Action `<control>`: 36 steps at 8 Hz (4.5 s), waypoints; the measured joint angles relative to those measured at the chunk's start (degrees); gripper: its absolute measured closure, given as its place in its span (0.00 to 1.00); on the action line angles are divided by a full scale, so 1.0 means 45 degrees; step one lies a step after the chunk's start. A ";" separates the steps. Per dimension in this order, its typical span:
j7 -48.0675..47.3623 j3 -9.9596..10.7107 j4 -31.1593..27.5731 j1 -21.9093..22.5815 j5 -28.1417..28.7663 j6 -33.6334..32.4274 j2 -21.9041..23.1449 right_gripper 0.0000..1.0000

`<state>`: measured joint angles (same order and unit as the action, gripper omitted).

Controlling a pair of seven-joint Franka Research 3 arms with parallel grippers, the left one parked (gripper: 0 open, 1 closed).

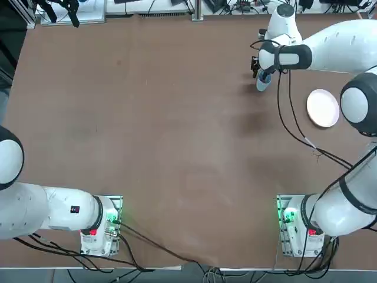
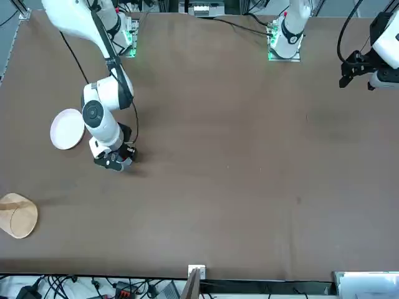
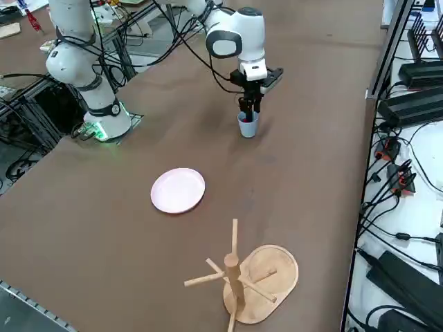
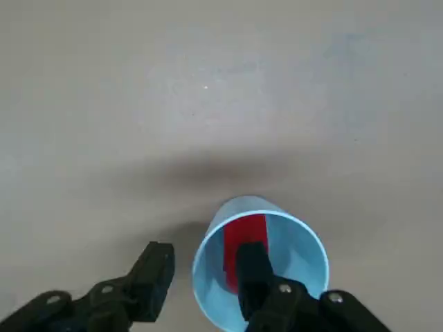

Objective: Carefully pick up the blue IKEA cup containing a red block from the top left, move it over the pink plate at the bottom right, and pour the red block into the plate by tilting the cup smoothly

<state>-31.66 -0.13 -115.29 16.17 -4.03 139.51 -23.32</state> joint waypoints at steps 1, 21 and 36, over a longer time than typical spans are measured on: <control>-0.0036 0.0002 0.0000 -0.0045 0.0000 0.0000 -0.0027 0.48; 0.3312 0.0101 0.0665 -0.2574 -0.0133 -0.6438 0.3004 0.97; 1.1951 0.0158 -0.0870 -0.9309 0.6034 -0.7554 0.2849 0.97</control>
<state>22.12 0.58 -119.21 -25.72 23.12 105.51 -10.50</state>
